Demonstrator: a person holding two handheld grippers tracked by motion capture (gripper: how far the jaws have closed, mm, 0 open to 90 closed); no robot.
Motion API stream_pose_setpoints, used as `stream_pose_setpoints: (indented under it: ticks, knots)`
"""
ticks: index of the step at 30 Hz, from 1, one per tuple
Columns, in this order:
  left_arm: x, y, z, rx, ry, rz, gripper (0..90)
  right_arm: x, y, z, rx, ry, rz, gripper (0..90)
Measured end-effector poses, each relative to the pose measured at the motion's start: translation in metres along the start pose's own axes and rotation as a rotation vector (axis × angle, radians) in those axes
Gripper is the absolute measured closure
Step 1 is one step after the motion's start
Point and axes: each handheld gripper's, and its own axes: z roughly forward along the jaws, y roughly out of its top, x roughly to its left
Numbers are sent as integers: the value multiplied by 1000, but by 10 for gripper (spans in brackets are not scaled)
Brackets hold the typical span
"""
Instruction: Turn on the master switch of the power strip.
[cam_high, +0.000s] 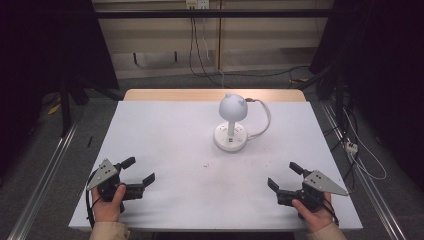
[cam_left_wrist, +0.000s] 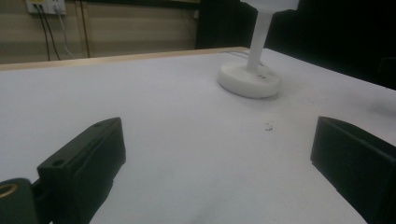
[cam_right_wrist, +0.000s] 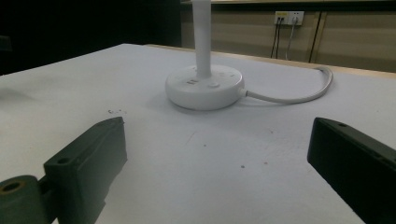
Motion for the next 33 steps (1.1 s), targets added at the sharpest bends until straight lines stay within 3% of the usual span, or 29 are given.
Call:
stream_pose_setpoints:
  ticks: [4, 16, 33]
  knots:
    - [1, 1, -2, -17, 5, -10, 33, 0, 1, 2, 3, -2, -3, 45]
    - [1, 0, -4, -8, 11, -8, 33, -2, 10, 12, 23, 5, -17, 75]
    - [1, 1, -5, -8, 11, 0, 33, -9, 26, 43, 79, -14, -27, 103]
